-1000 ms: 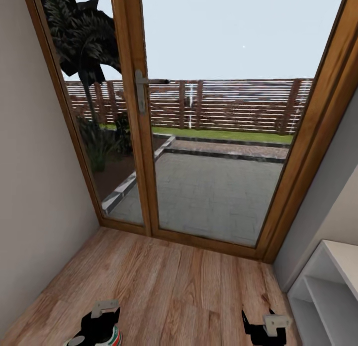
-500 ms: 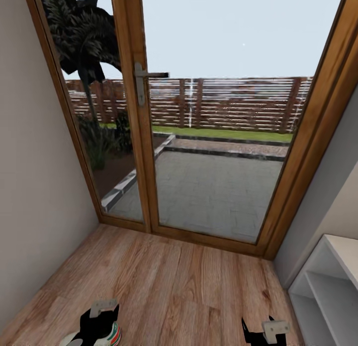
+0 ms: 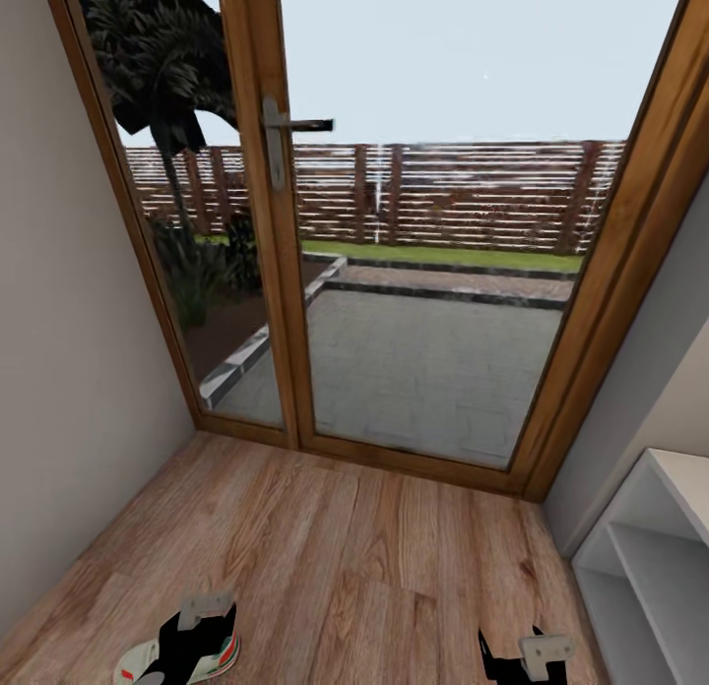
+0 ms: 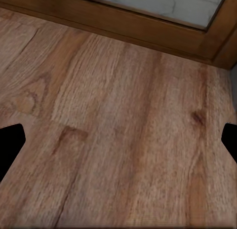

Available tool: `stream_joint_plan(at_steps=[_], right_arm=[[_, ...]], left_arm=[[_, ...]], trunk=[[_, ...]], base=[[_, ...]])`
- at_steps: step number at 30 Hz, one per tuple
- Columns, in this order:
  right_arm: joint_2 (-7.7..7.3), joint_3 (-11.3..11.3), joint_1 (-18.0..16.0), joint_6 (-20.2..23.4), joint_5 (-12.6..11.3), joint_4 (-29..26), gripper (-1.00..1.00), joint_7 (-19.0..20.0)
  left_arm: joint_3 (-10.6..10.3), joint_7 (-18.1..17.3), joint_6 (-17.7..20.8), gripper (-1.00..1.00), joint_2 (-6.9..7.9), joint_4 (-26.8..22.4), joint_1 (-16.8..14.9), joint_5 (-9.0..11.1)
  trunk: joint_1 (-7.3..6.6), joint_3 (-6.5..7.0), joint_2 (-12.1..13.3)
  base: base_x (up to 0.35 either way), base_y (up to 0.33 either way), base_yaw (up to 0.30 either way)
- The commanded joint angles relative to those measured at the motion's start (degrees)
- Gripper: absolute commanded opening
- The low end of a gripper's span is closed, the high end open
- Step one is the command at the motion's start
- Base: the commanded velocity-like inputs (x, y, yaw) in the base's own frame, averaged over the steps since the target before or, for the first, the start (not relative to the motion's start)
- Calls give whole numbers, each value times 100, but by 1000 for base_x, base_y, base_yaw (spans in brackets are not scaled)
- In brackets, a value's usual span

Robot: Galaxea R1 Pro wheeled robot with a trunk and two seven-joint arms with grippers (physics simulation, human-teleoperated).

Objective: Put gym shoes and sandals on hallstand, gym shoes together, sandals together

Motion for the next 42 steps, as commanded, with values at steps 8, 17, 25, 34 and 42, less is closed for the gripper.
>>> stream_joint_plan(at_steps=[8, 17, 25, 34, 42], right_arm=[[9, -18, -3, -16, 59, 2, 100, 3], [10, -18, -3, -16, 56, -1, 100, 3], [10, -20, -3, -16, 56, 1, 100, -11], [10, -26, -3, -19, 56, 2, 100, -14], [10, -26, -3, -24, 56, 2, 100, -14]], left_arm=[[4, -3, -31, 100, 0, -1, 0, 9], [-25, -6, -35, 100, -28, -4, -1, 19], [-21, -3, -34, 100, -15, -4, 0, 16], [-12, -3, -37, 100, -2, -4, 0, 16], [-12, -3, -38, 100, -1, -11, 0, 16]], trunk=[[109, -135, -204], [109, -140, -204], [109, -141, -204], [109, -141, -204], [109, -141, -204]], base=[[0, 0, 0], [0, 0, 0], [0, 0, 37], [2, 0, 226], [150, 0, 271]])
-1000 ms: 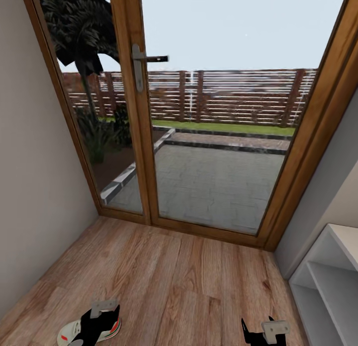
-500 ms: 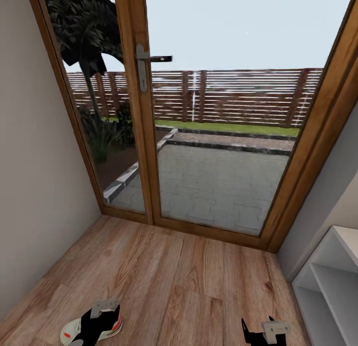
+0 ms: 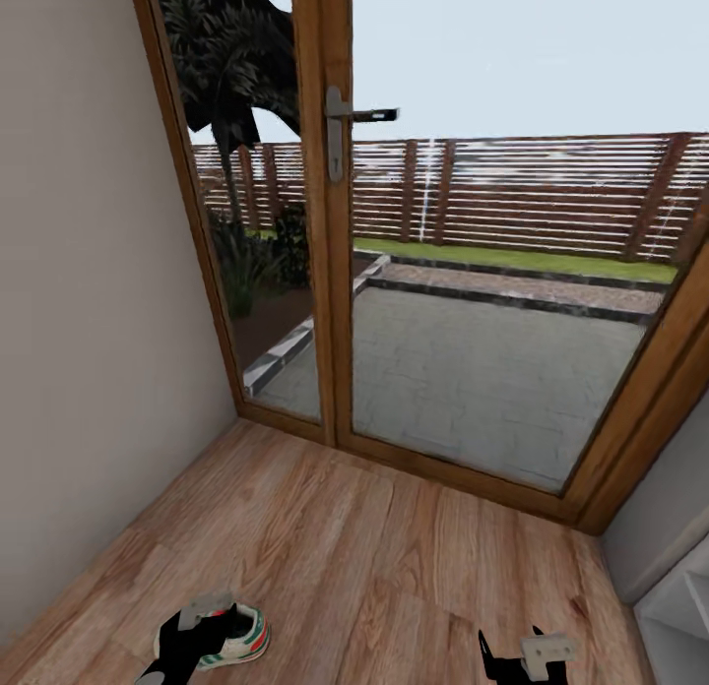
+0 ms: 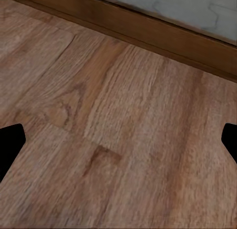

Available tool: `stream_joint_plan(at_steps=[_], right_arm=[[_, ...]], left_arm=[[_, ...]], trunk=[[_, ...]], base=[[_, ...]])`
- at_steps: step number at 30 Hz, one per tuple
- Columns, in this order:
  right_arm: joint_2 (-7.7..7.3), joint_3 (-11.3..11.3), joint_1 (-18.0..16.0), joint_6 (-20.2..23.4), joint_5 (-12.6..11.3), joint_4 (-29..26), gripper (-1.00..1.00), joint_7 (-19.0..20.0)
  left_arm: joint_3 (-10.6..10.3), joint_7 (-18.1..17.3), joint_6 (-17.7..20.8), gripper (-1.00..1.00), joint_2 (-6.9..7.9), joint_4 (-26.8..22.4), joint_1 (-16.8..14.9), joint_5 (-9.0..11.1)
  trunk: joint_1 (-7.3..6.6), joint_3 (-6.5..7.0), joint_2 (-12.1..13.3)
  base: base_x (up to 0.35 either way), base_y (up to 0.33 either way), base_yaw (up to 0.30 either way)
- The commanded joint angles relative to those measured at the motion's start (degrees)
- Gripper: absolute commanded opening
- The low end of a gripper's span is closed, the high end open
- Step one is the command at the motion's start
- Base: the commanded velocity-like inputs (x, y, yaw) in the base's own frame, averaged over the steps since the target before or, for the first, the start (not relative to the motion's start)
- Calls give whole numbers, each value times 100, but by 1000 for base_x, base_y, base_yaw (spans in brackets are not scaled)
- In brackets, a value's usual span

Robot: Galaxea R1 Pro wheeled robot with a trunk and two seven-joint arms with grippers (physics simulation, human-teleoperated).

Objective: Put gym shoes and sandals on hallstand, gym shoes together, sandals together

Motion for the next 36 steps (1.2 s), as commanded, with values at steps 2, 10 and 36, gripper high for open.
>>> stream_joint_plan(at_steps=[2, 10, 36], right_arm=[[3, -18, -1, -15, 57, -1, 100, 0], [3, -17, -1, -14, 59, -6, 100, -5], [3, -21, -1, -16, 57, -23, 100, 0]], left_arm=[[5, -3, -19, 100, -1, 6, -5, 12], [5, -3, -19, 100, -4, 5, -5, 12], [18, 0, -19, 100, -10, 5, -5, 15]], trunk=[[2, -5, -2], [2, -5, -2], [2, -5, -2]], base=[[288, 0, 246], [315, -29, 88], [122, -168, 18]])
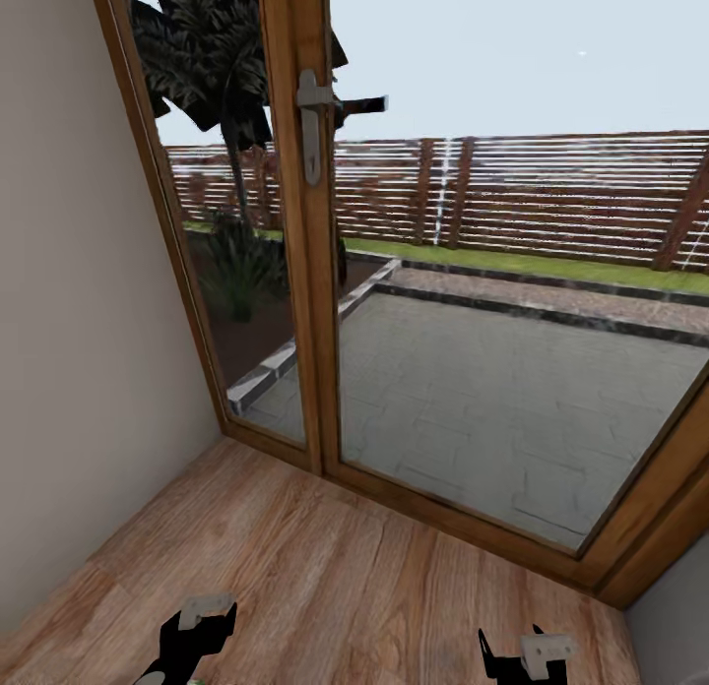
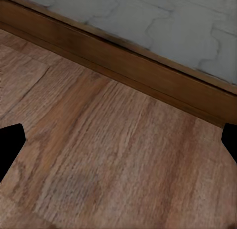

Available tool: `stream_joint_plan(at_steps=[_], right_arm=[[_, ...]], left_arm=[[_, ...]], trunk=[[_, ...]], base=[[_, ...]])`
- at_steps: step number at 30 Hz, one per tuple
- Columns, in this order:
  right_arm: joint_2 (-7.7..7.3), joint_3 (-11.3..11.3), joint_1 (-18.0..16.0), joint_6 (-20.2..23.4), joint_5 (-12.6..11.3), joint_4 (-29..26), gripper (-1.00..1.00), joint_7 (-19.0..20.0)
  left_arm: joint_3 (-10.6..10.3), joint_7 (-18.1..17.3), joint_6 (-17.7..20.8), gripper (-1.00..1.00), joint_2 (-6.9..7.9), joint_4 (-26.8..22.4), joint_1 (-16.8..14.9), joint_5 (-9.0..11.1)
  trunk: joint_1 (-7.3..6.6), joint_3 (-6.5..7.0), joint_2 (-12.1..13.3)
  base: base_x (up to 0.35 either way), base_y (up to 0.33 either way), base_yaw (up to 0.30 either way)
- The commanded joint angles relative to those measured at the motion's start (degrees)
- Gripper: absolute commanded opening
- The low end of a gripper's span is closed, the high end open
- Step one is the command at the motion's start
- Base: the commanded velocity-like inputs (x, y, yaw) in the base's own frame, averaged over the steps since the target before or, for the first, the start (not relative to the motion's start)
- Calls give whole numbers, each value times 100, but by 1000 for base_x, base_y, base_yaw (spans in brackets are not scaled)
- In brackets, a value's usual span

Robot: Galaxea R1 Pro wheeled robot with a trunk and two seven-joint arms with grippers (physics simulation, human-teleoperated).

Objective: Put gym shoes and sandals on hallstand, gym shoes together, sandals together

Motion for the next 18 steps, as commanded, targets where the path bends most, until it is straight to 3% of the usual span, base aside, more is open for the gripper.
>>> stream_joint_plan(at_steps=[1, 18], right_arm=[[3, -17, -2, -17, 57, 1, 100, 0], [11, -14, -2, -24, 57, -1, 100, -3]], left_arm=[[7, -3, -18, 100, -1, 6, -4, 14], [19, 0, -18, 100, 6, 6, -4, 31]], trunk=[[-1, -5, -2], [-1, -5, -2]], base=[[-15, -33, 186], [-3, -7, 258]])
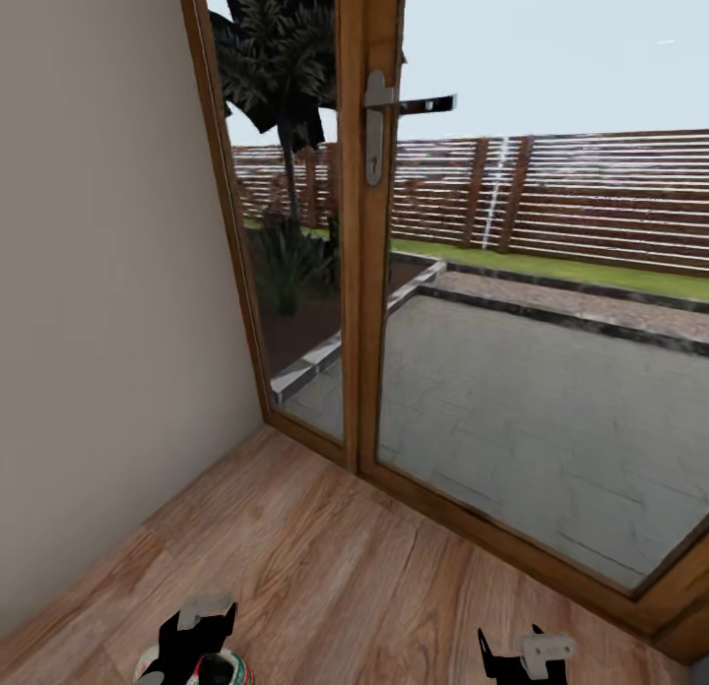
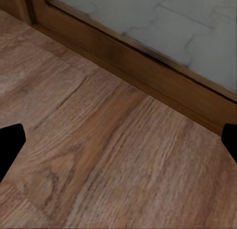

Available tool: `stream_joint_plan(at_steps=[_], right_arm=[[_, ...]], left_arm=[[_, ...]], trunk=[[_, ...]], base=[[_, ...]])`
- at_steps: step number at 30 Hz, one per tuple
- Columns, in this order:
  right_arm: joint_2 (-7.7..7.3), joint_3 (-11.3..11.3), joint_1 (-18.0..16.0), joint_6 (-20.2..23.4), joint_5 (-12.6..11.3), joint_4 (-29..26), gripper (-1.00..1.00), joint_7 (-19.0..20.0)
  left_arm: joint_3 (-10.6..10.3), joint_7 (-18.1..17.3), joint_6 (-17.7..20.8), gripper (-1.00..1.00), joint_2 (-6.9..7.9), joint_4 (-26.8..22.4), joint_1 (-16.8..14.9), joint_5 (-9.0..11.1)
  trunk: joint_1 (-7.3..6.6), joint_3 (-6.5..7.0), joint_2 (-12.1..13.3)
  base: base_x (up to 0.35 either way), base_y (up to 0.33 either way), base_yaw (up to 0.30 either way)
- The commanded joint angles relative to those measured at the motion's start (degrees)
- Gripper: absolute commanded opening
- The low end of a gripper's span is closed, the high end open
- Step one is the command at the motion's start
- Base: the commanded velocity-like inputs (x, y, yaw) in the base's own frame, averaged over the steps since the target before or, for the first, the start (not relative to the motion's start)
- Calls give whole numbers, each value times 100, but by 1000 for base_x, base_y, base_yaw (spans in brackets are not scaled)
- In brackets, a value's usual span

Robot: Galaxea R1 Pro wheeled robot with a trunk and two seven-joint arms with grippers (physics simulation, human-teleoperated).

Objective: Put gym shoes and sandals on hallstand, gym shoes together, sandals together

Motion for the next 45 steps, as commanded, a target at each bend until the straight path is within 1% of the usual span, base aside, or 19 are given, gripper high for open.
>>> stream_joint_plan(at_steps=[1, 23, 29, 37, 45], right_arm=[[3, -18, -1, -15, 58, 2, 100, 2], [9, -18, -1, -15, 58, 8, 100, -1], [11, -18, -1, -15, 58, 9, 100, -1], [12, -18, -1, -15, 58, 9, 100, -1], [12, -18, -1, -15, 58, 9, 100, -1]], left_arm=[[4, -1, -19, 100, -1, 7, -5, 17], [40, -6, -27, 100, 9, 16, -5, 46], [40, -7, -29, 100, 9, 16, -4, 46], [40, 0, -302, 100, 9, 16, 1, 37], [40, 2, -324, 100, 9, 16, 0, 37]], trunk=[[-1, -5, -2], [-1, -5, -2], [-1, -5, -2], [-1, -5, -2], [-1, -5, -2]], base=[[0, 0, 276], [2, -1, 277], [133, -112, 277], [166, -151, 277], [14, -12, 277]])
